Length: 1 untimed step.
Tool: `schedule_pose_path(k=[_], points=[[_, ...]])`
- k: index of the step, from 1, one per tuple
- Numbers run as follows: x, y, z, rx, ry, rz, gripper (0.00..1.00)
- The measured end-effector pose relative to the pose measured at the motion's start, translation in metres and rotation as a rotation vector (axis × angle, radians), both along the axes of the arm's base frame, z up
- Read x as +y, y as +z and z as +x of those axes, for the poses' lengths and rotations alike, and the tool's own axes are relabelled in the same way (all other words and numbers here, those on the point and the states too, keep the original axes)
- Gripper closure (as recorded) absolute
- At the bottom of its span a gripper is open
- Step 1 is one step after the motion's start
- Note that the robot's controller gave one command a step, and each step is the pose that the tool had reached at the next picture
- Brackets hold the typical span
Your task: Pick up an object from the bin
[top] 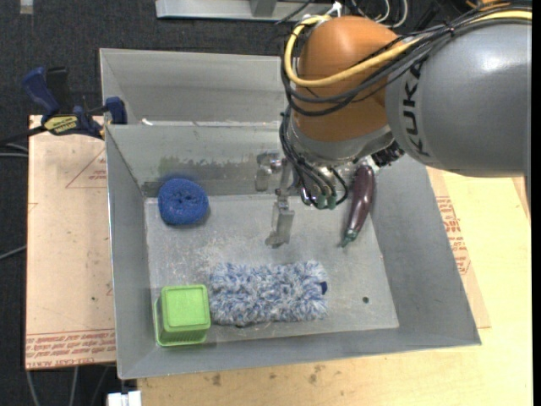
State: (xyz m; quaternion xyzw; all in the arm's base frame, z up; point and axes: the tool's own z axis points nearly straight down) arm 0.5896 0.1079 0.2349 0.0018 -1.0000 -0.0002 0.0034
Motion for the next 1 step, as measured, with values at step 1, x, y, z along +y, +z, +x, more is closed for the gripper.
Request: schedule_pose_path(k=[1], points=[[-0.001, 0.005, 0.0015, -0.008, -0.004, 0.001, 1.0]])
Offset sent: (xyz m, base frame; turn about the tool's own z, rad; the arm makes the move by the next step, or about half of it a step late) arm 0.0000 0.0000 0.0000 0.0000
